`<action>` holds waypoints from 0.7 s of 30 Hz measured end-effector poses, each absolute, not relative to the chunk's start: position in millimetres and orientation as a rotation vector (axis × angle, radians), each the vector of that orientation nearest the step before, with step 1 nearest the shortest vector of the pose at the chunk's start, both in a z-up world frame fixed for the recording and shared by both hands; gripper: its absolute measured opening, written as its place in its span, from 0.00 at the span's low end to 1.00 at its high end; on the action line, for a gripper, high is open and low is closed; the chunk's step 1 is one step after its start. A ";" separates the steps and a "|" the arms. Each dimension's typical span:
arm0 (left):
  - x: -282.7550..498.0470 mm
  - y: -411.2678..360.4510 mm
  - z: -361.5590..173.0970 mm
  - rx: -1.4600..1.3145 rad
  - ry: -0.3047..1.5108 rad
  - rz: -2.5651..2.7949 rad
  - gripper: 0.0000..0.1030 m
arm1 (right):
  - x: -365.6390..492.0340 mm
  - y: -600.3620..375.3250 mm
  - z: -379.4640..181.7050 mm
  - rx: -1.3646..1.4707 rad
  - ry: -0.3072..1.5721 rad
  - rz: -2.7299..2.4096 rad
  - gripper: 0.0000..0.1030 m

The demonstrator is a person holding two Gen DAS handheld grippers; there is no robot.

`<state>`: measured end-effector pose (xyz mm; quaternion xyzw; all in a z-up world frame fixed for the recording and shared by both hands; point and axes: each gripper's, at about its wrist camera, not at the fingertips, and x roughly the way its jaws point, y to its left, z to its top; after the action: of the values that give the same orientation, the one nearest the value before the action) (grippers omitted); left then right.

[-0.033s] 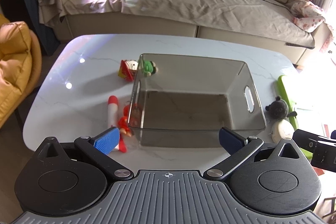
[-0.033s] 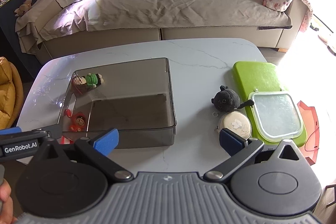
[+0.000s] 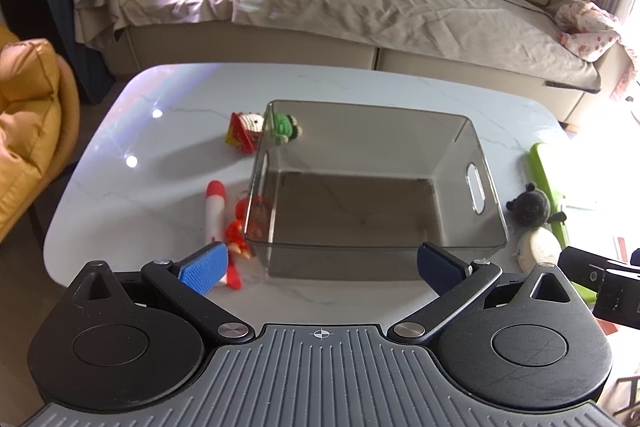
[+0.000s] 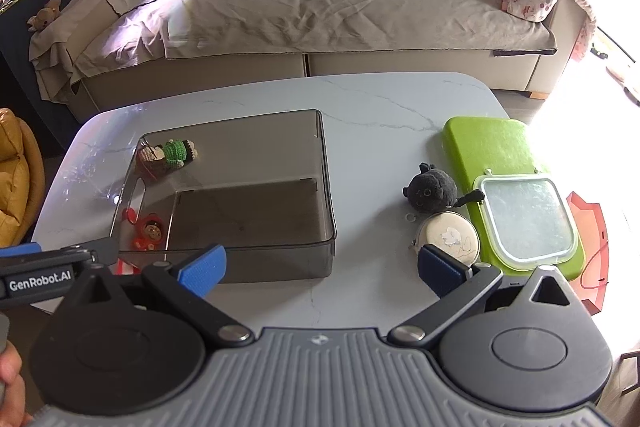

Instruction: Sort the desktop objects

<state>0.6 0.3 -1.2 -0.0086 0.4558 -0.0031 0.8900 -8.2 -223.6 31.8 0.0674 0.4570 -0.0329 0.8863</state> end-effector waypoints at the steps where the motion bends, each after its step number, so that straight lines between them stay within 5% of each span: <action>1: 1.0 0.4 -1.9 -0.020 0.952 -0.006 1.00 | -7.8 -224.1 31.5 0.139 0.951 -0.068 1.00; 21: 9.8 15.9 -2.5 -0.065 1.012 -0.013 1.00 | -31.9 -179.0 14.8 0.097 0.935 -0.058 1.00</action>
<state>9.8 15.9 -2.5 -0.0311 0.4845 -0.0064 0.8742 -31.9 -179.0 14.8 0.0468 0.4504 -0.0280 0.8912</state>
